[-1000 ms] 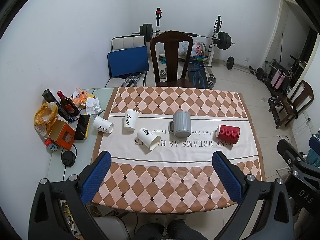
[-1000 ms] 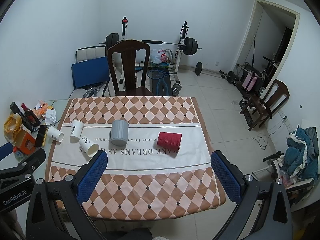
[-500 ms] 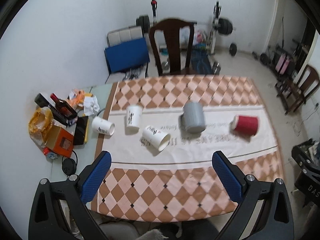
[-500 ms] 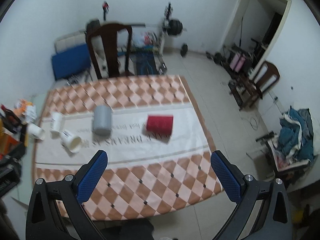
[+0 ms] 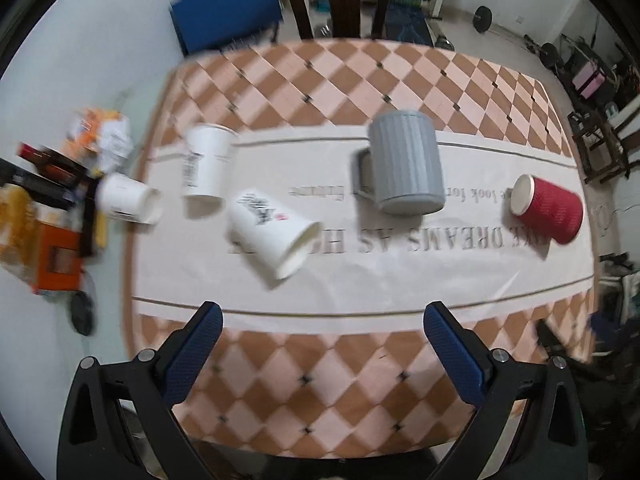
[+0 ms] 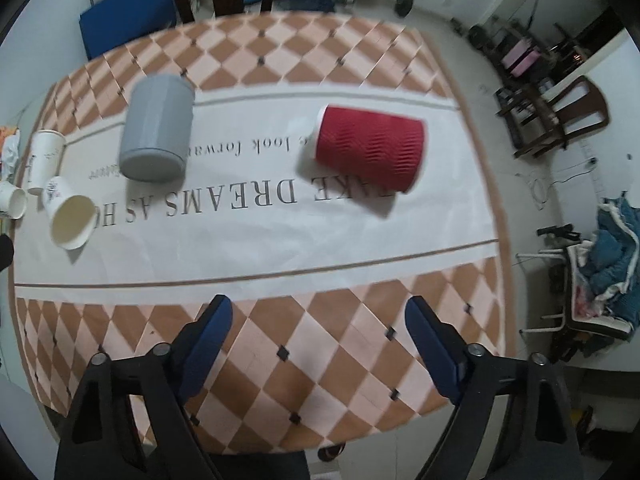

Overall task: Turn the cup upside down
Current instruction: 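Move the left tool toward the grey ribbed mug, then close the left tool on the grey mug's body and lift it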

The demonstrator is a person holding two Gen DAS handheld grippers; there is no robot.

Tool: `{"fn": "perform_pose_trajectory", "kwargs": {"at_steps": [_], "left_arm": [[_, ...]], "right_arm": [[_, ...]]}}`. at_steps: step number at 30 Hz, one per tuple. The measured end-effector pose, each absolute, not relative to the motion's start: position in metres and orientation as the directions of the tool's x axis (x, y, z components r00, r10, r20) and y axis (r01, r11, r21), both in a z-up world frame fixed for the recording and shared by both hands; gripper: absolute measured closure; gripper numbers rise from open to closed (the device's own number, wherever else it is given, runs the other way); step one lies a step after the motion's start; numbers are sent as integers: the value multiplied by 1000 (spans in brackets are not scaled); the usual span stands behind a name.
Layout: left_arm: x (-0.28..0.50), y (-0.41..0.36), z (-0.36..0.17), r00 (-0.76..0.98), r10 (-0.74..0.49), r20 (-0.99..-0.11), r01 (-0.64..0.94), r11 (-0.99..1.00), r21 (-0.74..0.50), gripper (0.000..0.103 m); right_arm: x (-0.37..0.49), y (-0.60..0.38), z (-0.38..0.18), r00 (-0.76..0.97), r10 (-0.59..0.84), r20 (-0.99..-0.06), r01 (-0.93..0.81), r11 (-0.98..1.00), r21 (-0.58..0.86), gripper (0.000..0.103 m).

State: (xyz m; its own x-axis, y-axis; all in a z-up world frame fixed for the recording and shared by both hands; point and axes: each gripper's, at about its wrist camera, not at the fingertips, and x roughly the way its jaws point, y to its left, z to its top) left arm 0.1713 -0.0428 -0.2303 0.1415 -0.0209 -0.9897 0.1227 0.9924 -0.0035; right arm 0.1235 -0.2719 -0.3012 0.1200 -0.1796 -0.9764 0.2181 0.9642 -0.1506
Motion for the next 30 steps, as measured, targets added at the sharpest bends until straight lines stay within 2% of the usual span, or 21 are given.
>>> {"fn": "perform_pose_trajectory", "kwargs": {"at_steps": [3,7,9,10,12,21,23,30], "left_arm": [[199,-53,-245,98,-93,-991,97,992,-84,1],[231,-70,-261,70,-148,-987,78,987,-142,3],[247,-80,-270,57,-156,-986,76,986,-152,10],[255,-84,-275,47,-164,-985,73,984,-161,17],[268,-94,-285,25,-176,-984,67,982,-174,17],[299,-126,-334,-37,-100,-994,132,986,-104,18],[301,-128,-339,-23,-81,-996,148,985,-84,24],[297,-132,-334,30,-74,-997,181,981,-67,25]], "right_arm": [[145,-285,-330,74,-145,-987,212,969,-127,26],[165,-301,-356,20,-133,-991,211,969,-126,27],[173,-314,-369,-10,-131,-991,218,967,-129,27],[178,-317,-374,-22,-129,-991,222,966,-130,27],[185,-328,-385,-48,-120,-992,235,964,-127,27],[200,-348,-411,-105,-100,-989,236,964,-122,27],[203,-350,-414,-110,-96,-989,237,964,-120,27],[209,-357,-419,-116,-87,-990,237,965,-112,27]]}}
